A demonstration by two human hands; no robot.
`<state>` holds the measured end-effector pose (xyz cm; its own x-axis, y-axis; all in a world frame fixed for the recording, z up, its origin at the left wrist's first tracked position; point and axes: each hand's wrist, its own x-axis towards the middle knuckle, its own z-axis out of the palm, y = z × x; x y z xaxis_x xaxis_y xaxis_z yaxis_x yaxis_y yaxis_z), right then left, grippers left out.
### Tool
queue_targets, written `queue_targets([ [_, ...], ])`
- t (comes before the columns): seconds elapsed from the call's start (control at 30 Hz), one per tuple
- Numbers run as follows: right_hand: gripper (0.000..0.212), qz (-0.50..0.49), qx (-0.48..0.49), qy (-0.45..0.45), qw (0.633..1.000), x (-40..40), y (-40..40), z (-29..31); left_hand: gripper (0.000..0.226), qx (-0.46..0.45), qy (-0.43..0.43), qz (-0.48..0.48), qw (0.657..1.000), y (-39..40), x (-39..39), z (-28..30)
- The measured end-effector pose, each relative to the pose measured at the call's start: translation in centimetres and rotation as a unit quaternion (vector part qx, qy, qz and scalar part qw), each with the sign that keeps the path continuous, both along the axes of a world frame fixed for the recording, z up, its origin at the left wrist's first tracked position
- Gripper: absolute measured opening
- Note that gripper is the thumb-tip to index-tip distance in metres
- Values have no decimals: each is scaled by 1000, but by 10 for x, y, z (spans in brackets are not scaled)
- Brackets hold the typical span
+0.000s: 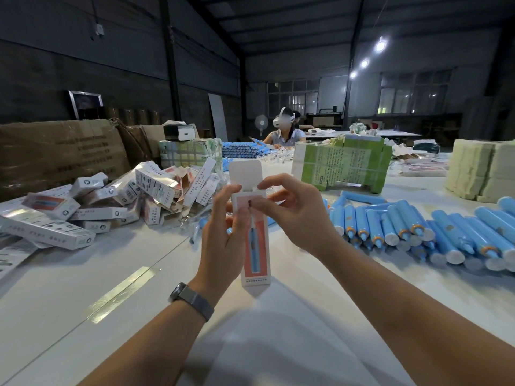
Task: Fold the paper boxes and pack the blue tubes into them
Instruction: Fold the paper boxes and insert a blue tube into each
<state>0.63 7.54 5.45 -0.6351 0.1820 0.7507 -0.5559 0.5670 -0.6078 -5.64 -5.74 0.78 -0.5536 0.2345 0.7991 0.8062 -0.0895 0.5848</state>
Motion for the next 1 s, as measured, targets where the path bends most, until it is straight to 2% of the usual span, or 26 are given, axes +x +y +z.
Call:
queue_targets([
  [0.23, 16, 19, 21, 10, 1000, 7, 6, 10, 22, -15, 36, 0, 999, 3, 2, 1],
  [0.4, 37, 6, 22, 22, 999, 7, 2, 11, 24, -14, 12, -25, 1000, 2, 2, 1],
  [0.5, 39, -7, 57, 30, 998, 7, 2, 12, 24, -5, 3, -58, 998, 0, 2, 2],
  [0.6, 24, -38, 110, 21, 993, 7, 5, 13, 24, -2, -21, -69, 997, 1, 0, 1],
  [0.73, 9, -42, 131, 24, 990, 9, 4, 15, 20, -21, 21, -33, 999, 2, -1, 0],
  [0.87, 13, -34, 85, 20, 996, 10, -1, 19, 22, -31, 39, -11, 999, 3, 0, -1],
  [1.0, 5, -50, 134, 3, 990, 9, -3, 20, 23, -18, 40, -5, 999, 3, 3, 0],
])
